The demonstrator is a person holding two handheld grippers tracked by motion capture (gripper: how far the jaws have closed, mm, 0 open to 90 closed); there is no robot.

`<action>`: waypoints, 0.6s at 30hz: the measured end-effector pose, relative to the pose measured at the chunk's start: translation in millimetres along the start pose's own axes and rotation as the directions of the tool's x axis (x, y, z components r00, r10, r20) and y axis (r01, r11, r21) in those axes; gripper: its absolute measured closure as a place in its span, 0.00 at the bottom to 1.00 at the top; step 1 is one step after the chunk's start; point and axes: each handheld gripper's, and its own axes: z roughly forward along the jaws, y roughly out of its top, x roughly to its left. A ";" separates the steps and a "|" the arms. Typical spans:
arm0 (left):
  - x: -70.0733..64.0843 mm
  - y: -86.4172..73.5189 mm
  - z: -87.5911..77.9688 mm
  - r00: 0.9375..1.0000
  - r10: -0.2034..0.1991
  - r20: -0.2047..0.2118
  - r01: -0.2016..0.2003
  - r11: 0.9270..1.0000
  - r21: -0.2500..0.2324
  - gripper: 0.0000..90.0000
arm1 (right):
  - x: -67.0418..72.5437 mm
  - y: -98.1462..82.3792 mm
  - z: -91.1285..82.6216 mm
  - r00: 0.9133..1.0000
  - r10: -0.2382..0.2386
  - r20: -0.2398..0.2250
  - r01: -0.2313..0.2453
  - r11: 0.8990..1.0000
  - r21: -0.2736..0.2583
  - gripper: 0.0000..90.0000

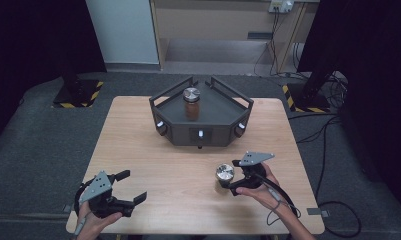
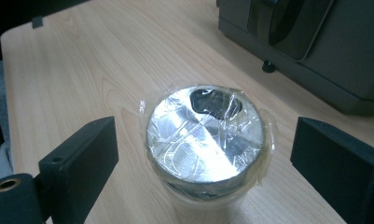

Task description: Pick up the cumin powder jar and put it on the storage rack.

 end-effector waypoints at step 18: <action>-0.1 0.7 0.2 1.000 0.002 -0.002 -0.002 1.000 0.007 0.03 | 6.7 -1.1 13.4 0.999 -0.037 0.029 0.037 0.999 -0.018 0.35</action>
